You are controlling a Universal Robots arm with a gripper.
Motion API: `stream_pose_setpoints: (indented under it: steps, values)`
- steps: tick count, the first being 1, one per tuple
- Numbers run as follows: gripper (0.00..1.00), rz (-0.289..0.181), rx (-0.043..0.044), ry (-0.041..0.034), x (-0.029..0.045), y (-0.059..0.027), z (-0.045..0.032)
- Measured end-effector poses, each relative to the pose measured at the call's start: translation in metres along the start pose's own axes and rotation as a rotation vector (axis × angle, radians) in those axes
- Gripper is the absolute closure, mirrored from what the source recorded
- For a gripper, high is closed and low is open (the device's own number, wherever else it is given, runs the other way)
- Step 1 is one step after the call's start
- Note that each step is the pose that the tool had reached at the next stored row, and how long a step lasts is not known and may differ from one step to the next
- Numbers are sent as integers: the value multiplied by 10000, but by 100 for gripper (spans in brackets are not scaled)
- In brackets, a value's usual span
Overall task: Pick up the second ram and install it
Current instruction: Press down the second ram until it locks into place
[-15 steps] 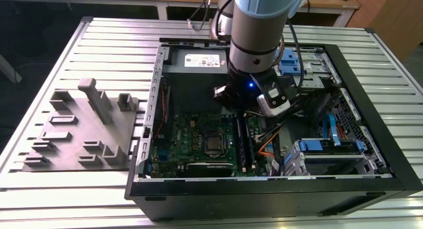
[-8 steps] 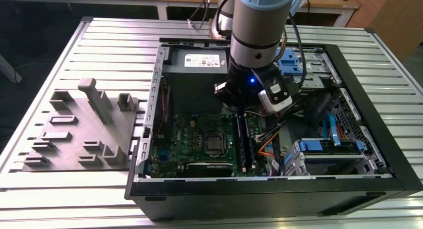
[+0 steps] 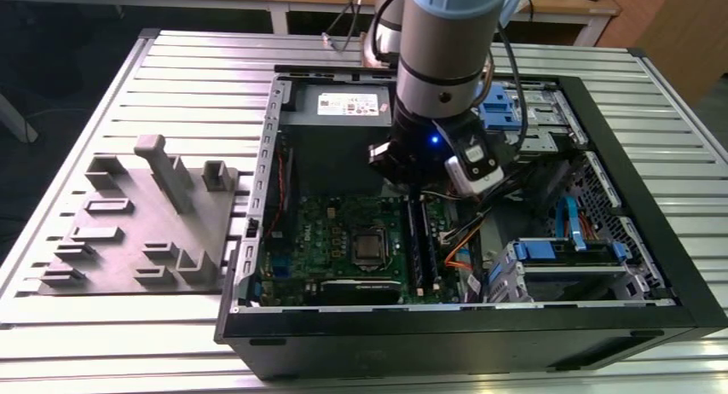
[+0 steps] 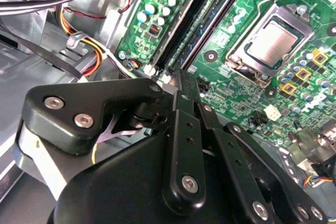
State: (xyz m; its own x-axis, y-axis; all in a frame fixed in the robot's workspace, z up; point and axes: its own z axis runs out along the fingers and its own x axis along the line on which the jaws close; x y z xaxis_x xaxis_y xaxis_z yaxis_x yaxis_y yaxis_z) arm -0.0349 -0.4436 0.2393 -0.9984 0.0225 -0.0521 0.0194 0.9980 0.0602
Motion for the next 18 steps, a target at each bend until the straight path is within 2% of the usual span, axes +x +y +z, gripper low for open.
stream_pose_setpoints:
  steps: [9, 18]
  values:
    - [93, 0, -1, 0, -3, -134, -5]
    - [93, 1, -1, 0, -7, -330, -11]
